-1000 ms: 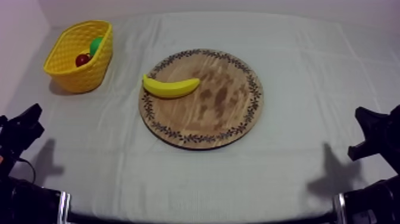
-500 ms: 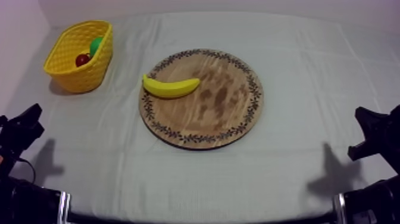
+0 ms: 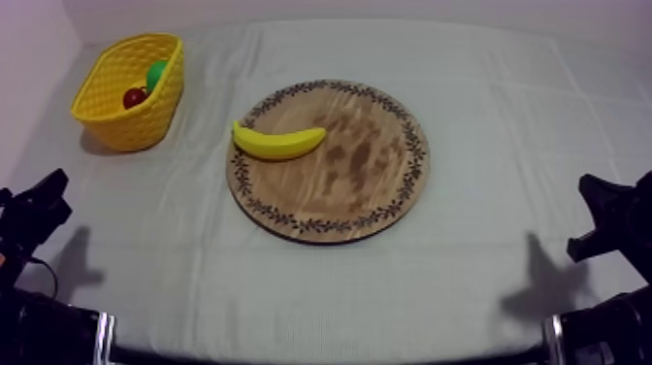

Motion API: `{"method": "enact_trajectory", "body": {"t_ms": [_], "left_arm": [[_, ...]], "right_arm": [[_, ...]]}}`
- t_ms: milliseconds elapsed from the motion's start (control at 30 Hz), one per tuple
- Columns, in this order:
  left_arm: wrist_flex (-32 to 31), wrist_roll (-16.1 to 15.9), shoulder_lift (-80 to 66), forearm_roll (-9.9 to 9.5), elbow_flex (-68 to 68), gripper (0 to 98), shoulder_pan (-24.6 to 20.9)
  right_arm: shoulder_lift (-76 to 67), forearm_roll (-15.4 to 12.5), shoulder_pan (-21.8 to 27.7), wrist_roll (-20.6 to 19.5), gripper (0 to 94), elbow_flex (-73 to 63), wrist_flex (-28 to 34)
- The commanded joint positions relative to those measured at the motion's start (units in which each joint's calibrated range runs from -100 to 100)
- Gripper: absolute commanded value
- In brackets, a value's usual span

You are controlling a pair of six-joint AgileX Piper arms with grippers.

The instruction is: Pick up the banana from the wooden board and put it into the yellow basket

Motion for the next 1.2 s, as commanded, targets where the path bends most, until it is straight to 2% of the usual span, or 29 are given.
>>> {"method": "enact_trajectory", "body": {"t_ms": [0, 67, 167, 267, 433, 600, 767, 933, 1033, 1167], "left_arm": [[0.01, 0.86, 0.00, -0.04, 0.04, 0.4, -0.06], [0.04, 0.48, 0.12, -0.04, 0.04, 0.3, -0.20], [0.34, 2.78, 0.90, -0.01, 0.01, 0.1, -0.50], [0.27, 3.73, 2.16, 0.16, -0.04, 0.1, -1.36], [0.91, 0.42, 6.35, 3.09, -3.97, 0.0, -2.32], [7.59, -2.81, 14.34, 4.06, -16.57, 0.0, -2.81], [15.03, -5.03, 24.96, 3.71, -31.98, 0.0, -3.00], [21.46, -5.61, 36.60, 2.05, -46.17, 0.0, -2.73], [23.69, -5.99, 44.00, 1.17, -53.55, 0.0, -2.41], [26.55, -7.02, 54.61, 0.95, -62.98, 0.0, -1.90]], "right_arm": [[0.03, 0.00, 0.00, 0.00, 0.2, -0.03, 0.02], [0.03, 0.00, 0.00, 0.00, 0.2, -0.03, 0.02], [0.03, 0.00, 0.00, -0.02, 0.2, -0.03, 0.02], [0.03, 0.00, 0.00, -0.04, 0.2, -0.03, 0.02], [0.03, 0.00, 0.00, -0.05, 0.2, -0.03, 0.02], [0.03, 0.00, 0.00, -0.08, 0.2, -0.03, 0.02], [0.03, 0.00, 0.00, -0.11, 0.2, -0.03, 0.02], [0.03, 0.00, 0.00, -0.14, 0.2, -0.03, 0.02], [0.03, 0.00, 0.00, -0.15, 0.2, -0.03, 0.02], [0.03, 0.00, 0.00, -0.19, 0.2, -0.03, 0.02]]}}
